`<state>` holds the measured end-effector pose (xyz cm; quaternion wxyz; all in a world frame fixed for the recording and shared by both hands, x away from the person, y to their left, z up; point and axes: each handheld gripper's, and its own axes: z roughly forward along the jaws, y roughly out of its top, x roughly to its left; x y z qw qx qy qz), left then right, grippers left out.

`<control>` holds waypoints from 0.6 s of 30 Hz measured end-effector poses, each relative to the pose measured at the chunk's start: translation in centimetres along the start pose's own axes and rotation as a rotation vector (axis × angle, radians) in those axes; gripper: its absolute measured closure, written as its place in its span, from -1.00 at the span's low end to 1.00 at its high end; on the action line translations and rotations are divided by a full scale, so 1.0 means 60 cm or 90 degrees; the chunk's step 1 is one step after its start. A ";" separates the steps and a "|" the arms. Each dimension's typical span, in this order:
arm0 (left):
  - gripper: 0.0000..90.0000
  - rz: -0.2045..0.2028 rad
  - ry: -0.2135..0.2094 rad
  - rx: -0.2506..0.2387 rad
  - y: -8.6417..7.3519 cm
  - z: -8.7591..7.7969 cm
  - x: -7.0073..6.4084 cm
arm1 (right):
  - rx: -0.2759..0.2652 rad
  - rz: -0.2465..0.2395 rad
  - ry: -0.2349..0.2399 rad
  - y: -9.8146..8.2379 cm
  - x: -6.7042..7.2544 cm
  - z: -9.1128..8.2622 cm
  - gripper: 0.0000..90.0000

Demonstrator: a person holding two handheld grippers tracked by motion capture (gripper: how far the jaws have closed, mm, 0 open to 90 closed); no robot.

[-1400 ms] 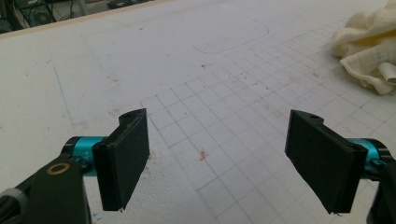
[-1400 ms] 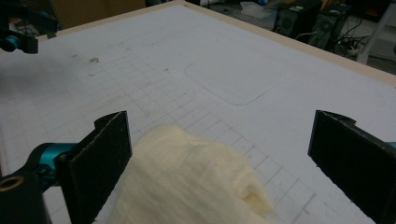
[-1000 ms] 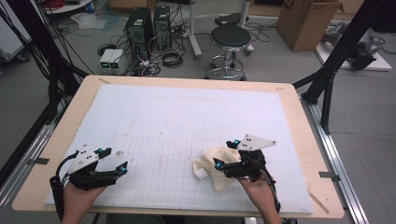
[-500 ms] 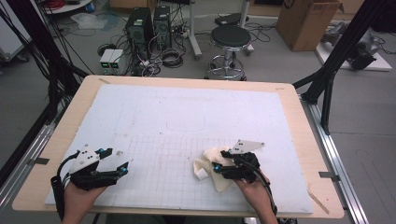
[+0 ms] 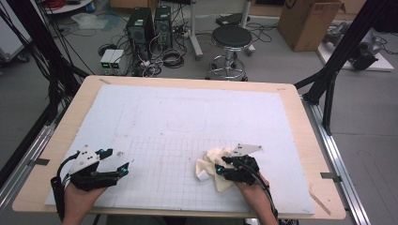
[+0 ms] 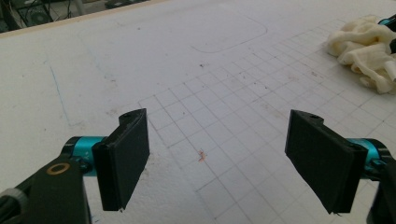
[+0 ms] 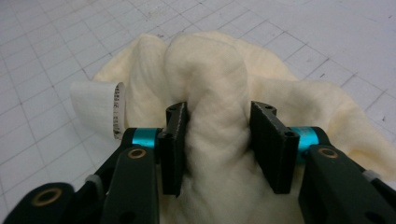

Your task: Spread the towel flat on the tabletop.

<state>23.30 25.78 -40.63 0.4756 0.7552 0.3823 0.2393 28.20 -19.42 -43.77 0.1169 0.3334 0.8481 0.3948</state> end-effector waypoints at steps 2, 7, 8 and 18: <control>-0.50 0.002 0.001 0.003 0.000 0.001 -0.001 | -0.002 -0.005 0.000 0.000 -0.001 0.001 0.34; -0.50 -0.001 0.004 0.000 0.000 0.000 -0.001 | 0.006 -0.009 -0.005 0.001 0.003 0.001 0.53; -0.50 -0.003 0.003 -0.001 0.000 0.000 0.001 | 0.006 -0.008 -0.004 0.001 0.003 0.001 0.55; -0.50 -0.010 0.011 -0.005 -0.001 -0.004 0.004 | 0.007 0.022 0.032 0.007 -0.012 -0.006 0.72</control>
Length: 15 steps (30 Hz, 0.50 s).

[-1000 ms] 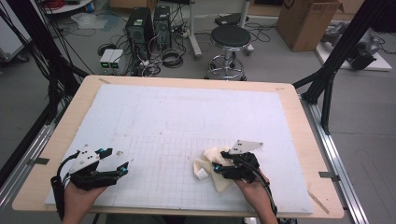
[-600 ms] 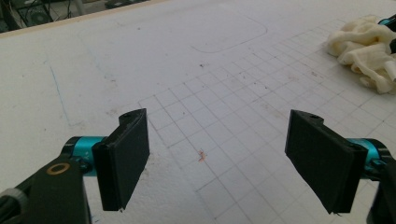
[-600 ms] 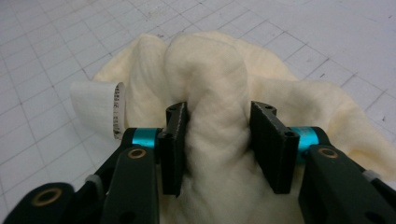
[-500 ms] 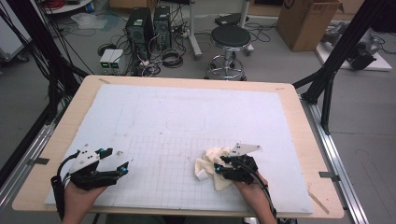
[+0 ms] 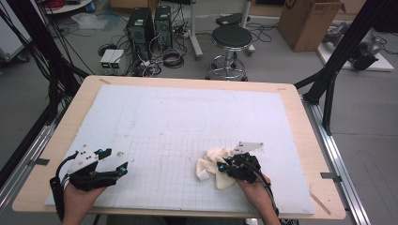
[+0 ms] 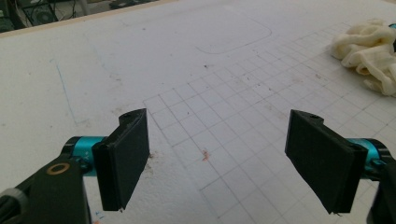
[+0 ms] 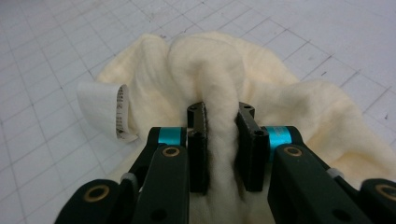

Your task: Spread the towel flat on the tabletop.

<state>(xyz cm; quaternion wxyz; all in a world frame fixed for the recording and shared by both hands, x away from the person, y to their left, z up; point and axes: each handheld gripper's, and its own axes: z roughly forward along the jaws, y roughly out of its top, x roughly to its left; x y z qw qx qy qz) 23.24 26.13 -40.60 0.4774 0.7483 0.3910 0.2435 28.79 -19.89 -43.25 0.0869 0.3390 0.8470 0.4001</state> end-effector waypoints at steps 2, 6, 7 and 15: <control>-0.51 0.000 0.000 0.002 0.000 0.000 0.001 | -0.004 0.005 0.005 0.006 -0.001 -0.003 0.72; -0.50 0.000 -0.002 0.001 0.000 0.001 0.003 | -0.013 0.003 0.002 0.022 0.004 -0.014 0.73; -0.50 0.000 -0.002 0.002 0.000 0.001 0.003 | -0.018 -0.005 0.003 0.031 0.007 -0.019 0.73; -0.51 -0.001 0.000 -0.002 0.000 0.000 0.001 | -0.046 -0.018 0.010 0.068 0.020 -0.037 0.73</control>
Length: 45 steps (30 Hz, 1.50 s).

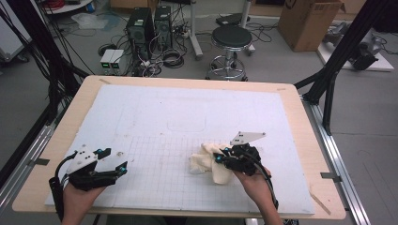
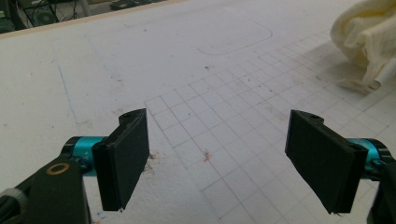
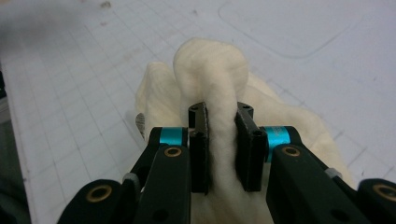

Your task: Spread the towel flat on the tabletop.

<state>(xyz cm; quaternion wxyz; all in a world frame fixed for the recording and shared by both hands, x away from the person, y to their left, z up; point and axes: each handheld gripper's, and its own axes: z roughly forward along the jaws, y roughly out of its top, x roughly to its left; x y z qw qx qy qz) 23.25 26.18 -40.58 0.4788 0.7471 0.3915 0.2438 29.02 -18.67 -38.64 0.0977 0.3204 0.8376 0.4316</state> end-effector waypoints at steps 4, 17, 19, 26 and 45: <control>-0.51 0.000 0.000 -0.001 0.000 0.000 -0.001 | -0.026 -0.006 0.012 0.029 0.013 -0.007 0.73; -0.51 0.002 0.001 -0.003 0.000 -0.001 0.000 | -0.048 -0.043 0.045 0.096 0.053 0.039 0.73; -0.51 0.001 0.003 -0.005 0.000 -0.002 0.001 | -0.047 -0.053 0.051 0.110 0.063 0.053 0.73; -0.51 -0.002 0.004 -0.006 0.000 -0.003 0.002 | -0.058 -0.059 0.067 0.138 0.077 0.079 0.72; -0.51 0.002 0.001 -0.009 0.001 -0.003 0.003 | 0.028 -0.037 0.076 0.137 0.094 0.219 0.67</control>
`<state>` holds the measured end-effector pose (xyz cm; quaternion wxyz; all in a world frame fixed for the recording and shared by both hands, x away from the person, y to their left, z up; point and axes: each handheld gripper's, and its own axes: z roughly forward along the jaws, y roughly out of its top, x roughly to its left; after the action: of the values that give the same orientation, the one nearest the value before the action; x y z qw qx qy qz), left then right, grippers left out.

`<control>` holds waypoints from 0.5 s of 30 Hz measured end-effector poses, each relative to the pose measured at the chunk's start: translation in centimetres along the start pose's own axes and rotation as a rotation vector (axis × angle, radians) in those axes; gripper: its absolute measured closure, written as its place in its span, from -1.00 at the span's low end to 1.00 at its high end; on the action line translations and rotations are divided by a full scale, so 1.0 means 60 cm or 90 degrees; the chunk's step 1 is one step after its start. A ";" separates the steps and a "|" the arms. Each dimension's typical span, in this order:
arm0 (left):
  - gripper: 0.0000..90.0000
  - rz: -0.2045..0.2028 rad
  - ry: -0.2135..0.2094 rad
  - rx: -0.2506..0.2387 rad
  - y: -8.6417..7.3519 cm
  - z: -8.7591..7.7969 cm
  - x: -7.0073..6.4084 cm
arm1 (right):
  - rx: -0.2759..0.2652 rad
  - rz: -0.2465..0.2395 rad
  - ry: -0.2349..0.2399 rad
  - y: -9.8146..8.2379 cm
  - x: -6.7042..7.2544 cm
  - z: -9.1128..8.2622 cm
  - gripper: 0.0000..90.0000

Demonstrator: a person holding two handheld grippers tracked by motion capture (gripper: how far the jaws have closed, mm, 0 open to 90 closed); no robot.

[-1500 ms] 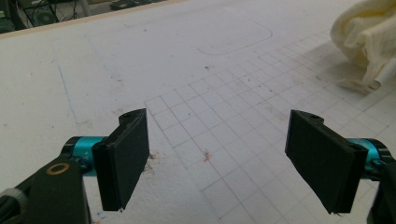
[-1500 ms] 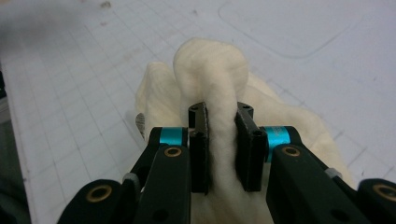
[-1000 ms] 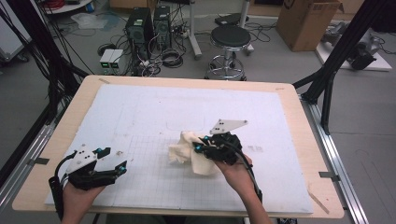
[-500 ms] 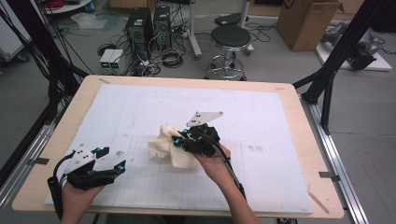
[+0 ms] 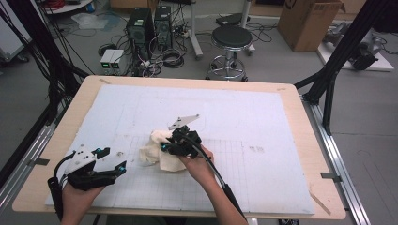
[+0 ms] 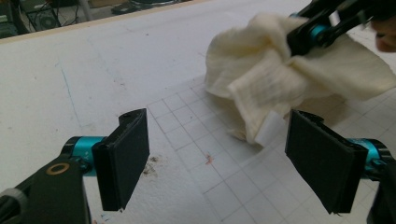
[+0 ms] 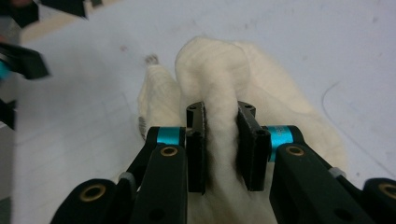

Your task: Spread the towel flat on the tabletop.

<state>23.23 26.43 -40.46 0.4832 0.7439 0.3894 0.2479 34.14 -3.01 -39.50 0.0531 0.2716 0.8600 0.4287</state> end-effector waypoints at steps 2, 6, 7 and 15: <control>-0.51 -0.003 0.000 -0.001 0.000 0.001 0.000 | 0.031 -0.006 -0.022 -0.009 -0.006 0.022 0.64; -0.50 -0.001 -0.003 0.001 0.000 0.003 0.000 | 0.052 0.017 -0.030 -0.029 -0.021 0.037 0.54; -0.50 0.000 -0.004 0.002 0.000 0.003 0.000 | 0.052 0.017 -0.030 -0.029 -0.021 0.037 0.54; -0.46 0.005 -0.012 0.006 0.002 0.010 -0.007 | -0.008 0.021 -0.030 -0.026 -0.022 0.010 0.06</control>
<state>23.47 25.75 -40.59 0.4825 0.7500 0.3831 0.2407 34.77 -4.04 -41.26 0.0678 0.2954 0.8514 0.4281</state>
